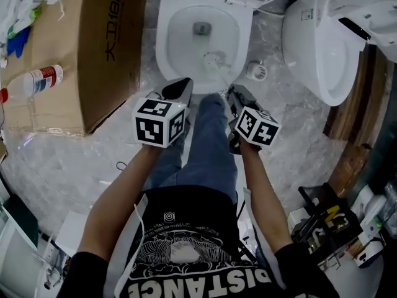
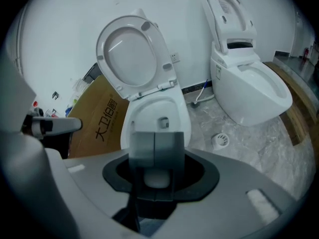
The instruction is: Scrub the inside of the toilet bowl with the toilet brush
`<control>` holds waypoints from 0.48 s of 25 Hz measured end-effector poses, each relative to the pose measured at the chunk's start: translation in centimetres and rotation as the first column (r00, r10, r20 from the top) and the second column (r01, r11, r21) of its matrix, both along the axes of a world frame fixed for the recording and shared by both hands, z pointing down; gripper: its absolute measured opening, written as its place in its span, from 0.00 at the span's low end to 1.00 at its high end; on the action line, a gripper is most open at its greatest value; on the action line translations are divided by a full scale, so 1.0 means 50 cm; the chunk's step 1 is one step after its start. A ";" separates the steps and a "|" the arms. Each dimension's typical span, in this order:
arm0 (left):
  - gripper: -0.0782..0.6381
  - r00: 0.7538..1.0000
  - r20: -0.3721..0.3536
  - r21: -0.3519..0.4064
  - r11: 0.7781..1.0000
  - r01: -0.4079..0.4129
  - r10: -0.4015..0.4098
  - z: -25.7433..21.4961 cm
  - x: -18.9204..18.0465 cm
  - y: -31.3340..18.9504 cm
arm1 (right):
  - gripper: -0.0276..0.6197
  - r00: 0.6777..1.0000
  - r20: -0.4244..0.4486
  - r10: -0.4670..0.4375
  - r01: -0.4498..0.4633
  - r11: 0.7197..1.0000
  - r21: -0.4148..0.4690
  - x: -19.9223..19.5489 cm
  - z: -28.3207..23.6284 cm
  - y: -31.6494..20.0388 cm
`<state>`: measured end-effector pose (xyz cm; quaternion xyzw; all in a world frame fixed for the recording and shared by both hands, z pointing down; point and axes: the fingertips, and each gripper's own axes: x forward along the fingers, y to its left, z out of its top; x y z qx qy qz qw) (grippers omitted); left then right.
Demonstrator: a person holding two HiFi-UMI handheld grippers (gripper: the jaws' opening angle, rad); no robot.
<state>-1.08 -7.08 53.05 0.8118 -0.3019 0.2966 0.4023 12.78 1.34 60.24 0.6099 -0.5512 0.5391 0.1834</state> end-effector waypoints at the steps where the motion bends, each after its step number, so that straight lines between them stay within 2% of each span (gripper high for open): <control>1: 0.11 1.000 -0.004 -0.001 1.000 -0.003 0.003 0.000 -0.002 0.002 | 0.30 1.000 0.007 -0.011 0.011 1.000 -0.005 -0.015 0.000 0.010; 6: 0.11 1.000 -0.010 -0.006 1.000 0.010 -0.010 0.002 -0.020 0.007 | 0.30 0.997 0.049 -0.052 0.052 0.999 0.001 -0.086 -0.003 0.015; 12: 0.11 0.999 0.003 -0.008 0.999 0.043 -0.043 0.001 -0.055 0.010 | 0.30 0.990 0.088 -0.114 0.109 0.992 0.057 -0.154 -0.013 -0.065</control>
